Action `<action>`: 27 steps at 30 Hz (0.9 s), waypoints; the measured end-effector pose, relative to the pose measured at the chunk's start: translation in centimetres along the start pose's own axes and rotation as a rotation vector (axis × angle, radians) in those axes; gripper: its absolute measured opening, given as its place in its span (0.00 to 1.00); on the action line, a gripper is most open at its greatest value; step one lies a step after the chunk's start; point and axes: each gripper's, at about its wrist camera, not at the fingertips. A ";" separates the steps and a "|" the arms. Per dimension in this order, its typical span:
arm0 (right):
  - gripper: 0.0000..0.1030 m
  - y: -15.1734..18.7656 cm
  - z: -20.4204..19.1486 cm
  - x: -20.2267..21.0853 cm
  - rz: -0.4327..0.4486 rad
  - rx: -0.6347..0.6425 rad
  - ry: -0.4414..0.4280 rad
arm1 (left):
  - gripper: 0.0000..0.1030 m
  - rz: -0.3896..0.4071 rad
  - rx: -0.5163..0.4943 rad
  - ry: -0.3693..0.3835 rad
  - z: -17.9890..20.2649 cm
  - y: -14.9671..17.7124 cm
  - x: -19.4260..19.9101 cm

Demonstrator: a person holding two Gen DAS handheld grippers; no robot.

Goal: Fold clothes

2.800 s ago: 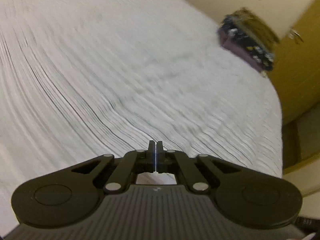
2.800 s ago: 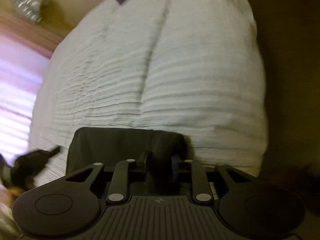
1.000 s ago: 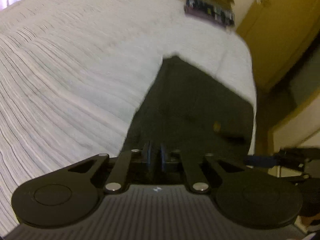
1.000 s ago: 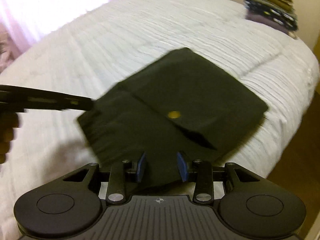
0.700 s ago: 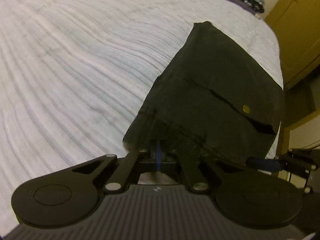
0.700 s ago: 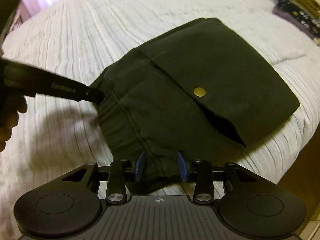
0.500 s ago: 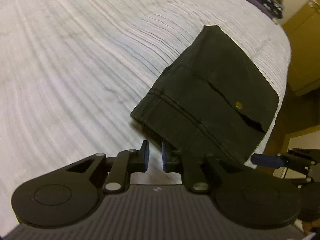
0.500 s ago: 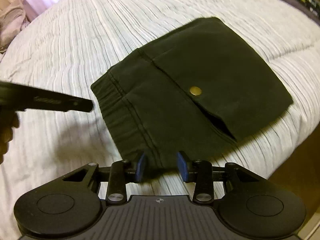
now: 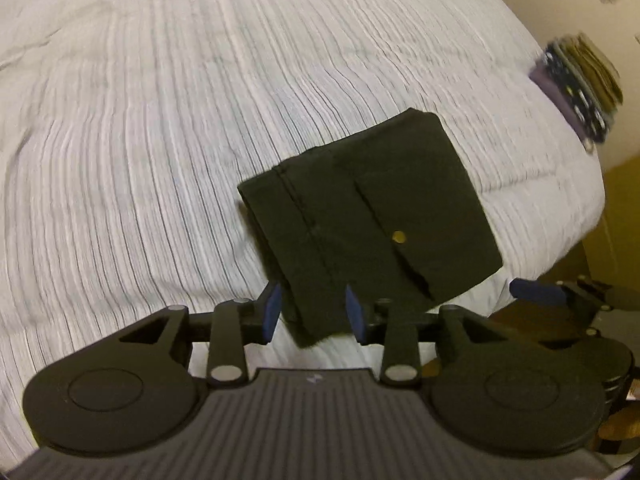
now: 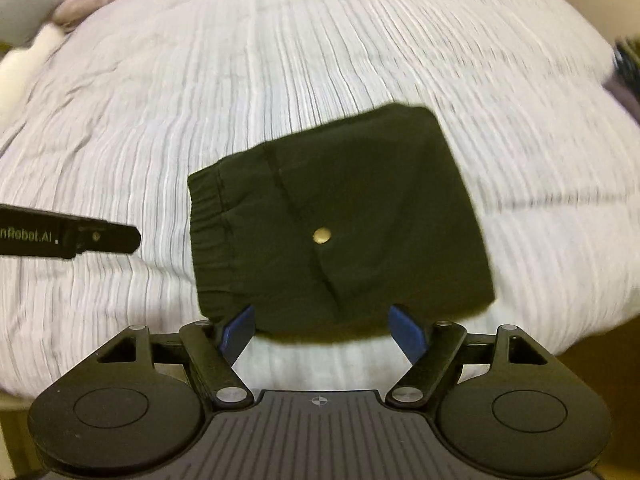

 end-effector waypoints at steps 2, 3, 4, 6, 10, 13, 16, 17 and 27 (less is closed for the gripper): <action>0.75 -0.2 0.8 0.7 -0.004 0.031 -0.003 | 0.30 0.009 0.037 -0.007 1.4 0.8 0.9; 0.75 -0.3 1.3 1.1 -0.006 0.046 -0.004 | 0.31 0.014 0.048 -0.007 2.0 1.2 1.3; 0.75 -0.4 1.7 1.4 -0.008 0.061 -0.006 | 0.32 0.019 0.055 -0.010 2.5 1.6 1.8; 0.75 -0.6 2.5 2.1 -0.012 0.091 -0.009 | 0.32 0.032 0.055 -0.023 3.4 2.2 2.7; 0.75 -0.5 3.2 4.4 0.014 0.034 -0.034 | 0.33 0.056 0.047 -0.052 4.6 2.9 4.3; 0.75 0.4 3.1 5.9 0.035 -0.002 -0.032 | 0.34 0.079 0.036 -0.069 4.9 3.4 6.0; 0.75 1.3 2.9 7.0 0.052 -0.041 -0.028 | 0.36 0.091 0.026 -0.094 5.0 4.3 7.6; 0.75 1.7 2.8 7.3 0.052 -0.057 -0.026 | 0.36 0.092 0.026 -0.101 5.0 4.8 8.1; 0.75 7.5 0.8 8.8 0.036 -0.110 -0.013 | 0.39 0.063 0.012 -0.137 4.6 9.4 10.1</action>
Point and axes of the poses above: each gripper's, at about its wrist camera, not at the fingertips, and x roughly against the way its jaws point, z to its right, y to its underside, and after that the axes turned 15 degrees about -x, right-handed
